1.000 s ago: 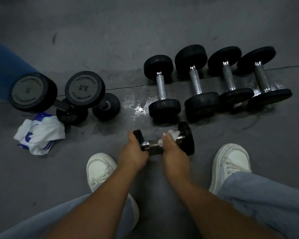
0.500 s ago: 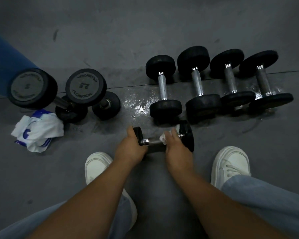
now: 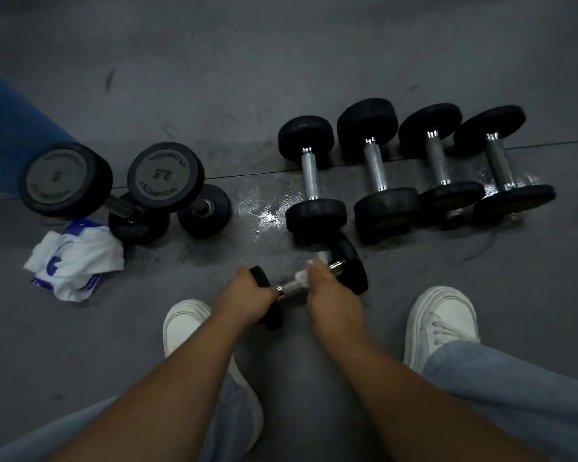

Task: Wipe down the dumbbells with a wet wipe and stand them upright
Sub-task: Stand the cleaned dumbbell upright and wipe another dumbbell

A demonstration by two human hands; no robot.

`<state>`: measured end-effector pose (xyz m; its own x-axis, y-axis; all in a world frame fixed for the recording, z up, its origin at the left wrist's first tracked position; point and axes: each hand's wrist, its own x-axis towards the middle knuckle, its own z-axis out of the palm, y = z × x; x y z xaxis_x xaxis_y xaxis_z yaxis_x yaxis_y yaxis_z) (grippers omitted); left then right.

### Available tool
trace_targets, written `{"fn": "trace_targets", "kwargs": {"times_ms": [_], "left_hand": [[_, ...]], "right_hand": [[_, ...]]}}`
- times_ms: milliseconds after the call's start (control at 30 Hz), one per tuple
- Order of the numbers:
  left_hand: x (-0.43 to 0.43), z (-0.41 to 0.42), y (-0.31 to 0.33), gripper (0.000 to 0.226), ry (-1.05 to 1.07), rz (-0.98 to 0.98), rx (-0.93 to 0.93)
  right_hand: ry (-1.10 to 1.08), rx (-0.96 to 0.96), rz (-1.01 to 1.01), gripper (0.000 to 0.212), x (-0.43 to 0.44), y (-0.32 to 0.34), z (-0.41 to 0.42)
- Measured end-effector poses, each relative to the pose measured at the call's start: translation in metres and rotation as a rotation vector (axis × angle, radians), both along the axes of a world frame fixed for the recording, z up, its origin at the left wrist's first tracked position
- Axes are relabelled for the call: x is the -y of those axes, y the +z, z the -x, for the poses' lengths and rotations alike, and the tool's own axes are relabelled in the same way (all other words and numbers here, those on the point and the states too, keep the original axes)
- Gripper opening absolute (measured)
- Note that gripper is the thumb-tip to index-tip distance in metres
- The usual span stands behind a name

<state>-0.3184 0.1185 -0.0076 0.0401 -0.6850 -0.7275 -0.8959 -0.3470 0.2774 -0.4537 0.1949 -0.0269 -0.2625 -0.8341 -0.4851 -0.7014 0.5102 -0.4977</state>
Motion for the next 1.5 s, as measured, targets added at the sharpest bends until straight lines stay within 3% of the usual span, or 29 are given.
{"fn": "trace_targets", "kwargs": {"times_ms": [100, 200, 333, 467, 600, 733, 867, 967, 1100, 1233, 1333, 1433, 1500], "left_hand": [[-0.027, 0.006, -0.001, 0.074, 0.040, 0.149, 0.061], [-0.052, 0.010, -0.002, 0.080, 0.122, 0.184, -0.081], [-0.036, 0.001, -0.009, 0.089, 0.049, 0.119, -0.094], [-0.012, 0.002, -0.009, 0.072, 0.048, 0.066, -0.110], [0.007, 0.000, -0.008, 0.061, -0.044, 0.025, -0.082], [0.021, -0.004, -0.003, 0.076, -0.114, -0.033, -0.067], [-0.021, -0.001, 0.005, 0.074, 0.100, 0.200, -0.032], [-0.047, 0.004, -0.002, 0.089, 0.056, 0.251, -0.162], [-0.039, -0.002, -0.008, 0.093, -0.031, 0.217, -0.172], [-0.029, -0.001, -0.006, 0.093, -0.074, 0.198, -0.146], [-0.028, -0.001, -0.006, 0.092, -0.067, 0.181, -0.130], [-0.026, -0.001, -0.006, 0.090, -0.091, 0.170, -0.100], [-0.017, -0.001, -0.005, 0.075, -0.087, 0.185, -0.086]], "right_hand": [[0.048, -0.036, 0.008, 0.036, -0.003, -0.004, 0.000], [0.306, 0.064, 0.004, 0.040, -0.006, -0.002, -0.013], [-0.002, -0.032, -0.004, 0.037, -0.002, -0.008, 0.007], [0.242, 0.037, -0.013, 0.044, 0.002, -0.004, 0.001], [0.069, -0.087, 0.005, 0.028, 0.018, -0.007, 0.011], [0.080, 0.038, -0.059, 0.040, 0.005, -0.015, 0.000], [-0.001, 0.010, -0.006, 0.035, -0.003, -0.020, -0.002], [-0.097, -0.025, 0.044, 0.034, -0.007, -0.013, -0.013], [0.275, 0.121, 0.063, 0.041, -0.017, -0.001, -0.026], [-0.086, 0.043, 0.103, 0.047, -0.009, -0.008, -0.017], [0.160, 0.135, 0.078, 0.048, -0.007, -0.013, -0.022], [-0.027, 0.015, 0.086, 0.043, 0.002, -0.017, -0.012], [-0.040, -0.020, 0.096, 0.043, 0.004, -0.010, -0.022]]}}
